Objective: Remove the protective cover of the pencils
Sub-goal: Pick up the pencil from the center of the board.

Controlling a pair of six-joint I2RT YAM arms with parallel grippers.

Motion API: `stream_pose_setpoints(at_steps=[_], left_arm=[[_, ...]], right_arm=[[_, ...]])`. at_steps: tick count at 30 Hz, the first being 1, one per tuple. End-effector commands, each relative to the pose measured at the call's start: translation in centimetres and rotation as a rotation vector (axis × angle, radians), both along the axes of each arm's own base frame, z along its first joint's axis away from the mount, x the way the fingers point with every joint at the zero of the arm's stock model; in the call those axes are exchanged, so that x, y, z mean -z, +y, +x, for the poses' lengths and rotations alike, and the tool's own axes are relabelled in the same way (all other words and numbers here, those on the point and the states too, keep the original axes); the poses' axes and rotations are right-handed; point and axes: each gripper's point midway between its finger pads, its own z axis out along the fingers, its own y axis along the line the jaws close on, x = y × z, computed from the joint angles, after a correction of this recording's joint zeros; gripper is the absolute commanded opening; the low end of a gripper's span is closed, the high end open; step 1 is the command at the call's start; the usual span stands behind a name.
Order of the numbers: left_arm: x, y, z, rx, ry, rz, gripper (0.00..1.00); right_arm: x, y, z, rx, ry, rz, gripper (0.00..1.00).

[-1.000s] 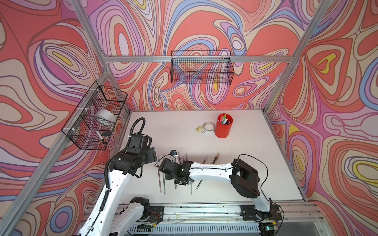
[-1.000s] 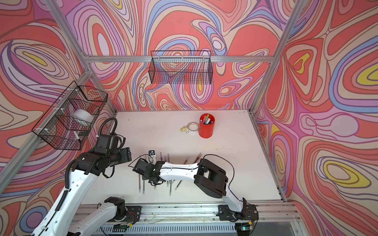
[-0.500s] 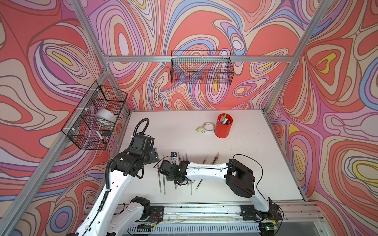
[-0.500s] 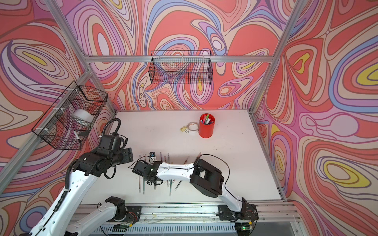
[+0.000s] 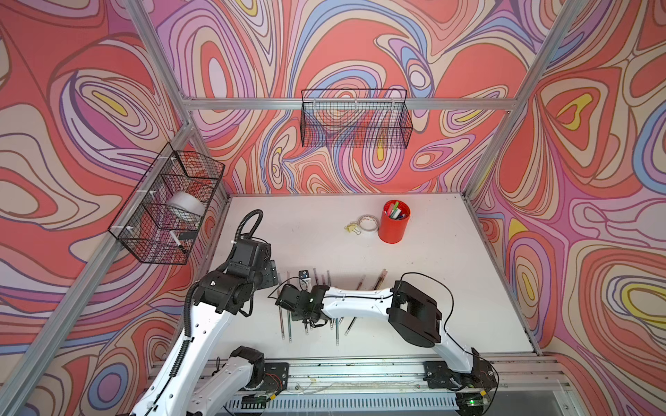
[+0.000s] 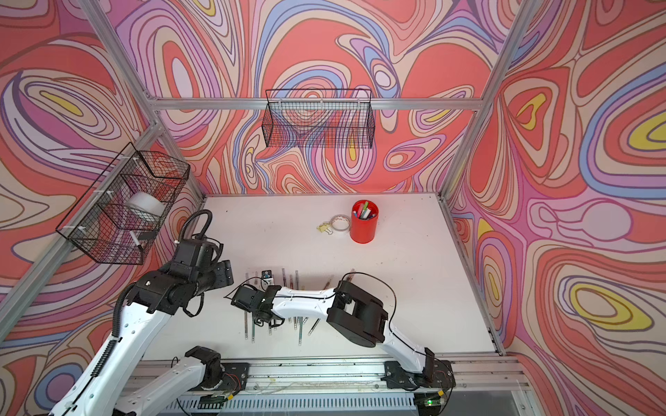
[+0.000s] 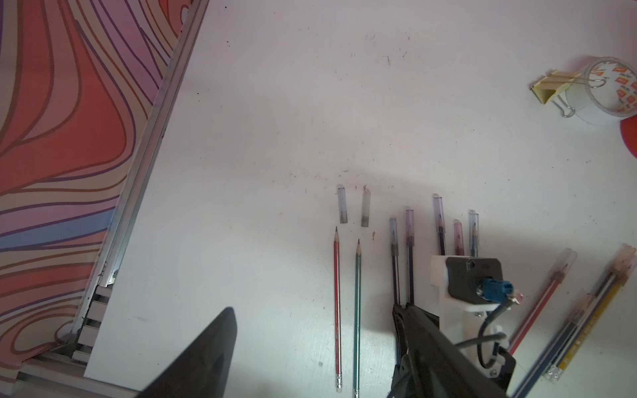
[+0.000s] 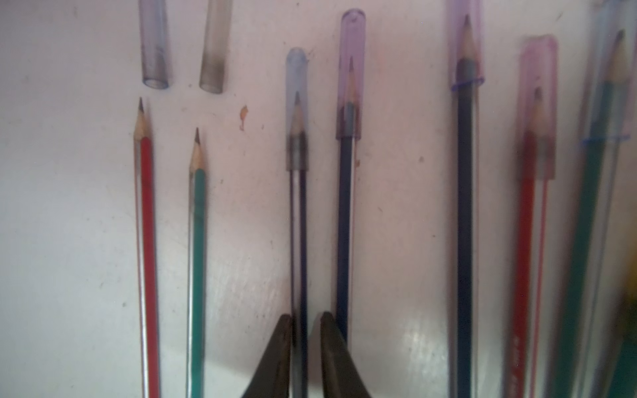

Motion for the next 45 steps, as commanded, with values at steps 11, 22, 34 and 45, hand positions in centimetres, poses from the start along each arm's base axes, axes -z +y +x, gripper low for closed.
stream_pose_setpoints(at_steps=[11,22,34,45], left_arm=[[-0.3,0.4,-0.9,-0.017,-0.008,0.02,0.8],[-0.6,0.7,-1.3,-0.03,-0.023,0.027,0.8],[-0.5,0.7,-1.3,-0.035,-0.018,0.041,0.81],[-0.4,0.6,-1.2,-0.031,-0.012,0.042,0.83]], right_arm=[[1.3,-1.6,-0.1,0.036,0.034,-0.132,0.2],[2.6,-3.3,-0.8,0.063,0.078,-0.207,0.21],[3.8,-4.1,-0.5,0.093,0.126,-0.17,0.13],[1.6,-2.1,0.1,0.066,0.108,-0.058,0.09]])
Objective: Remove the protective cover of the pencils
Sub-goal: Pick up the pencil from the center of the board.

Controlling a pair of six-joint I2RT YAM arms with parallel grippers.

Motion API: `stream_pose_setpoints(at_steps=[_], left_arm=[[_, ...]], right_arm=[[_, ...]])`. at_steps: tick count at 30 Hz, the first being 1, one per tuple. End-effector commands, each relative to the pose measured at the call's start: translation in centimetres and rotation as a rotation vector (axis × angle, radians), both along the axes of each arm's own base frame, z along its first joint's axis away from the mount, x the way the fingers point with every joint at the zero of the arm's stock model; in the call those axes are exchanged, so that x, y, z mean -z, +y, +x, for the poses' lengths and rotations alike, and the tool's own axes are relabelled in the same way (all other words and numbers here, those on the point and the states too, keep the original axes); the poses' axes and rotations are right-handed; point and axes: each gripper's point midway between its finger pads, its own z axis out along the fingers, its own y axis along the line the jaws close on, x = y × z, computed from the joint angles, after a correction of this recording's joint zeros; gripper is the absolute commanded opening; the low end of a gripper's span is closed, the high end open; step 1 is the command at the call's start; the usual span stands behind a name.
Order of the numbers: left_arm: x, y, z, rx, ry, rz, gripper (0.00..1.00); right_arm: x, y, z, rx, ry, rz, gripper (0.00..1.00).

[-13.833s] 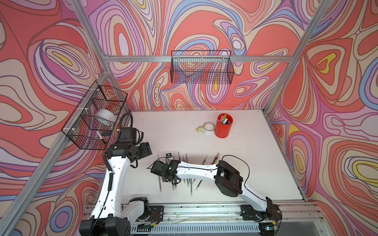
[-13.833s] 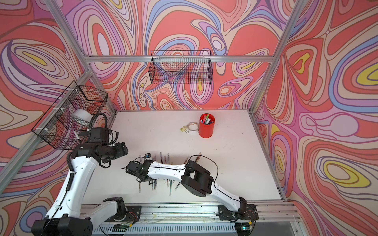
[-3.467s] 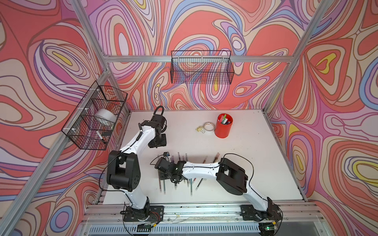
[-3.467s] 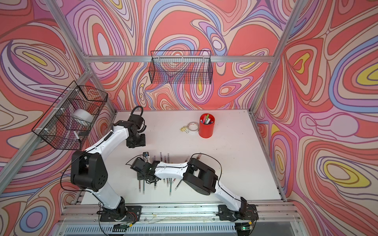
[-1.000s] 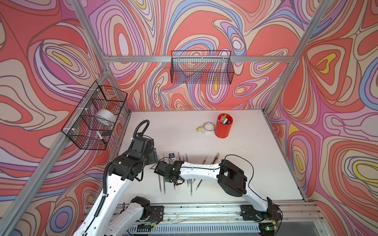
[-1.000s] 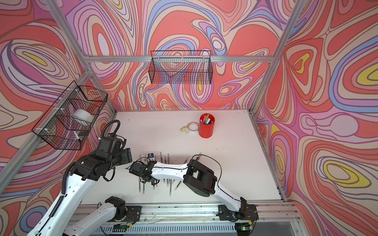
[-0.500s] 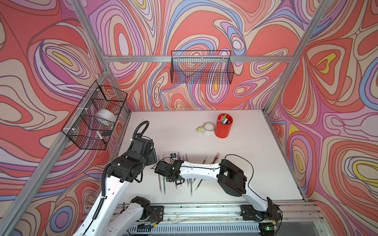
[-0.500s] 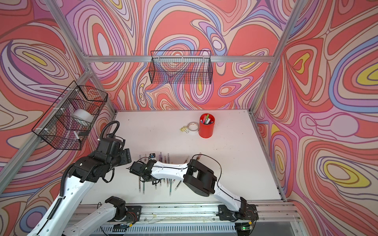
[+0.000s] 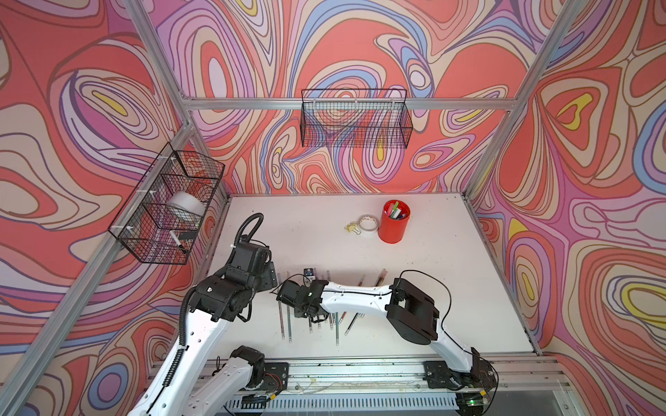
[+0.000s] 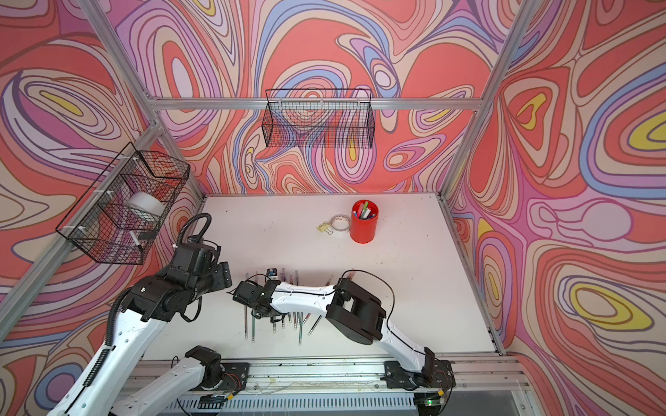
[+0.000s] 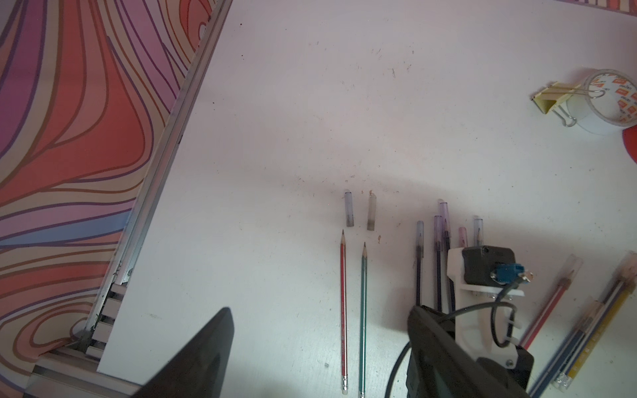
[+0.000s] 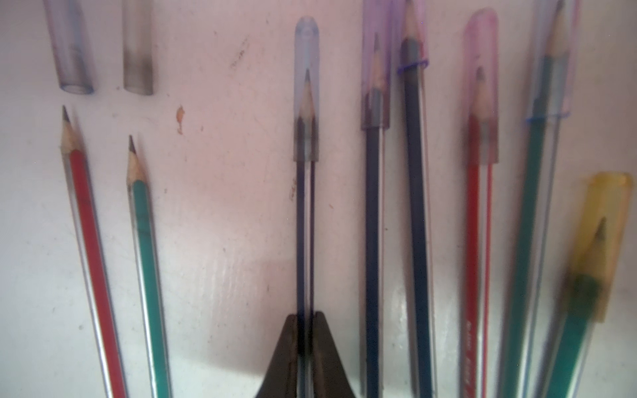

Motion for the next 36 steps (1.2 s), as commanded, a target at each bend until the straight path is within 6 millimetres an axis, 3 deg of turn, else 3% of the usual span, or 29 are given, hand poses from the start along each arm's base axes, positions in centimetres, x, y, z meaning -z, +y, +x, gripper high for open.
stream_pose_setpoints(at_steps=[1,9,15,25,36], left_arm=[[0.4,0.3,-0.4,-0.013,0.023,0.02,0.83],[0.3,0.3,-0.2,-0.009,0.031,0.028,0.84],[-1.1,-0.4,-0.7,-0.014,0.058,-0.025,0.84],[-5.2,-4.6,-0.9,0.084,0.019,-0.286,0.83],[-5.5,-7.5,-0.2,0.134,0.052,-0.435,0.83]], right_arm=[[0.4,-0.1,-0.2,-0.015,0.033,0.014,0.08],[-2.8,0.8,-0.3,-0.033,0.001,0.13,0.07],[-5.8,0.9,-0.5,-0.058,-0.045,0.255,0.07],[-10.8,2.1,-1.4,-0.153,-0.136,0.523,0.06],[-16.8,2.1,-2.6,-0.22,-0.22,0.733,0.05]])
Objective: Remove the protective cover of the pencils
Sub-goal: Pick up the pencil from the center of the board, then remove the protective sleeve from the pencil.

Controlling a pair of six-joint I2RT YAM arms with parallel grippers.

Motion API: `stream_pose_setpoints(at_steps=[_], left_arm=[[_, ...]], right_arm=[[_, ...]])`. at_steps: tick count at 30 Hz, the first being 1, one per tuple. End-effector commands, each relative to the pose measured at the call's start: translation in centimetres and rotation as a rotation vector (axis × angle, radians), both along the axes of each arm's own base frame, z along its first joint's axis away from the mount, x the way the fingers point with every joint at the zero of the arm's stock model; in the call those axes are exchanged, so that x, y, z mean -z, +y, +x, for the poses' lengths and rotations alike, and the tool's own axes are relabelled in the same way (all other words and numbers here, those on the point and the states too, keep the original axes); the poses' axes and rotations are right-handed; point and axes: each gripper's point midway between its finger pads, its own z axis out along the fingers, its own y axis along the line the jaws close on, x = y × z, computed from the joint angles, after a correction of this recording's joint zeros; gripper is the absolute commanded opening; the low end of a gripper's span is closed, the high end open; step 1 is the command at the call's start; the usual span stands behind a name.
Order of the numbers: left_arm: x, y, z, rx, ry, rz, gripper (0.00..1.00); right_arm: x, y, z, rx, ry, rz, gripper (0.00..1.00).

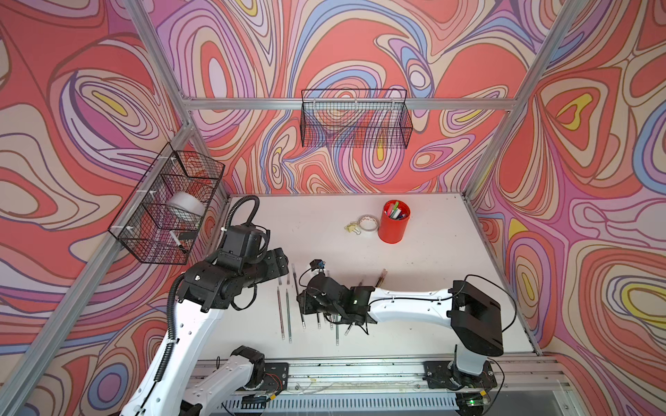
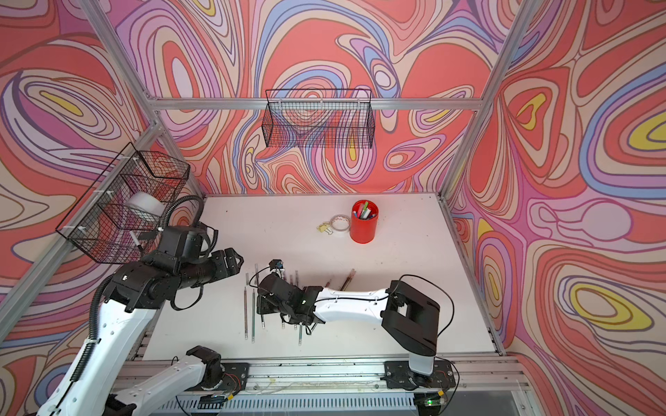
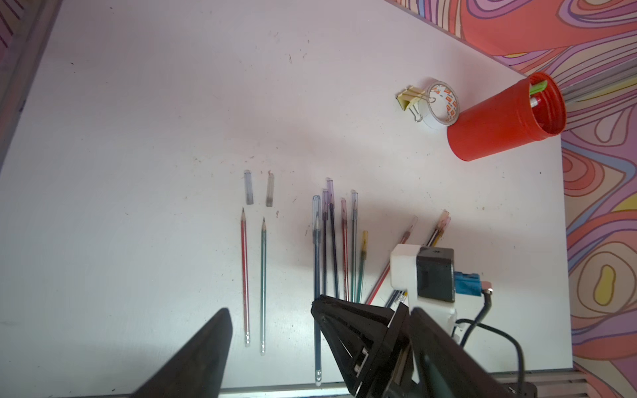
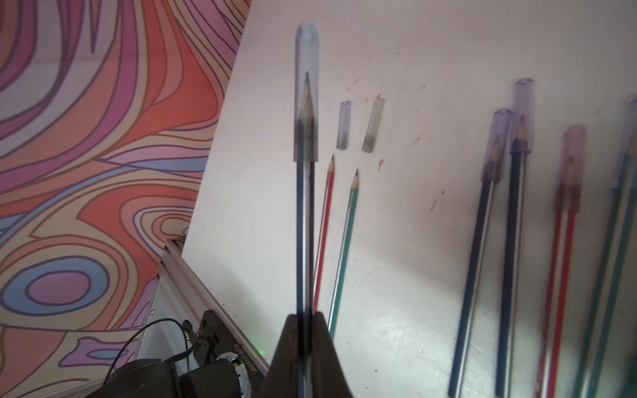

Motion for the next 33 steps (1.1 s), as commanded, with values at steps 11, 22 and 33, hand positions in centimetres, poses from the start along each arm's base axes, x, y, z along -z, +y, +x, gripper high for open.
stream_pose_setpoints(at_steps=[11,22,33], left_arm=[[0.3,-2.8,0.9,0.05,0.052,-0.115,0.76],[1.1,-2.5,1.5,0.031,0.063,-0.085,0.7],[1.9,-2.8,1.9,0.035,0.066,-0.099,0.68]], right_arm=[[-7.5,0.7,-1.6,-0.066,-0.114,0.193,0.06],[-8.9,0.5,-2.5,-0.081,-0.137,0.223,0.07],[-10.1,1.8,-3.9,-0.143,-0.165,0.261,0.08]])
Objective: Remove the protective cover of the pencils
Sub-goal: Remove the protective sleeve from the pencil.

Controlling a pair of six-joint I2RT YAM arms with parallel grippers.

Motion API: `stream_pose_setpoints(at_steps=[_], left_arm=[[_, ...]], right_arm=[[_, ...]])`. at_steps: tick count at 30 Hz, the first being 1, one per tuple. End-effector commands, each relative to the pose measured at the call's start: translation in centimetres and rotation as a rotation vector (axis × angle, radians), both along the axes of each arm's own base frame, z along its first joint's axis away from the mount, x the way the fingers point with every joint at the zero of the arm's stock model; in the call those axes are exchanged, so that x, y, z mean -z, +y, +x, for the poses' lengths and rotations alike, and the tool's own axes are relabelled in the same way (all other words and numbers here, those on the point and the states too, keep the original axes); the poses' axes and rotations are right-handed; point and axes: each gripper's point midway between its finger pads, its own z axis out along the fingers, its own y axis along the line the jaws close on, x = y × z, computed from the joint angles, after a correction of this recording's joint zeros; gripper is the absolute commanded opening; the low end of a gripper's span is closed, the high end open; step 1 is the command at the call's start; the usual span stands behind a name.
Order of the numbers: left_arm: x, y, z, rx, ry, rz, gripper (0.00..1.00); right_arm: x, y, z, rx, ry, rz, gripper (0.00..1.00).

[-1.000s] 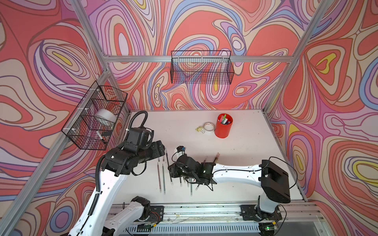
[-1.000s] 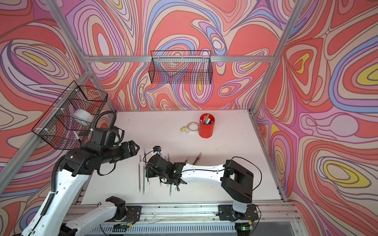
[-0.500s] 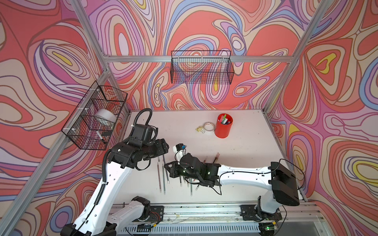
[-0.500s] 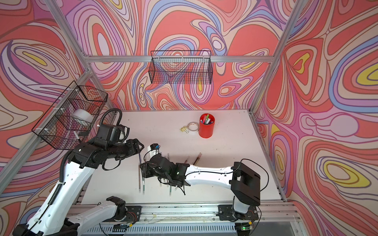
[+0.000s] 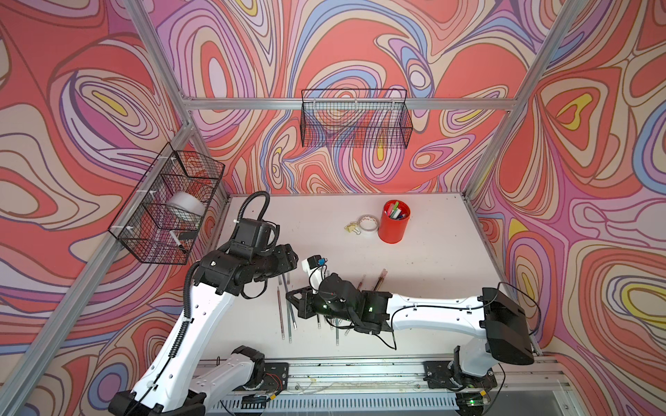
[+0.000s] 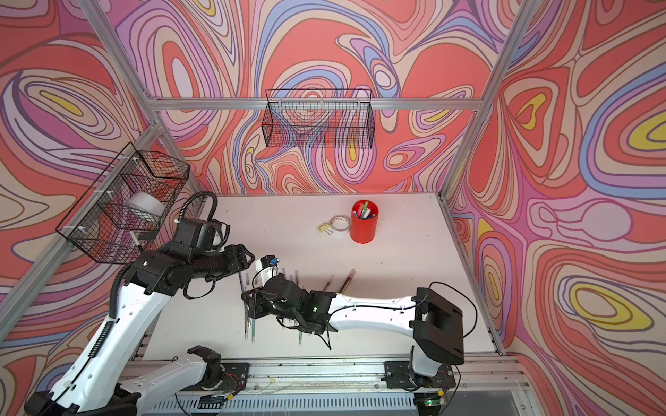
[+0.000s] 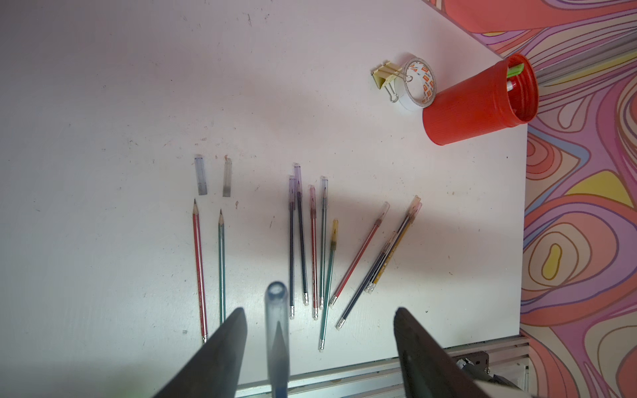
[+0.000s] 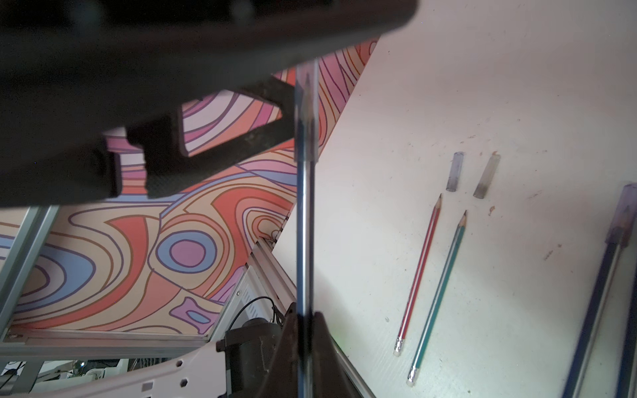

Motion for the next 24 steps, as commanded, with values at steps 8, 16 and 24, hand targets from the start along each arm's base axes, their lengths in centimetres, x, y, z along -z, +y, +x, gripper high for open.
stream_pose_setpoints(at_steps=[8,16,24], left_arm=[[1.13,-0.4,0.49,-0.002,0.019,-0.004,0.62],[1.28,-0.65,0.83,0.002,0.014,-0.011,0.44],[1.13,-0.36,0.68,0.005,0.014,0.009,0.14]], right_arm=[[-2.22,0.72,-0.86,-0.042,-0.034,0.057,0.09],[-2.26,1.13,-1.16,-0.054,-0.033,0.061,0.09],[-2.24,1.29,-1.11,-0.051,-0.026,0.063,0.09]])
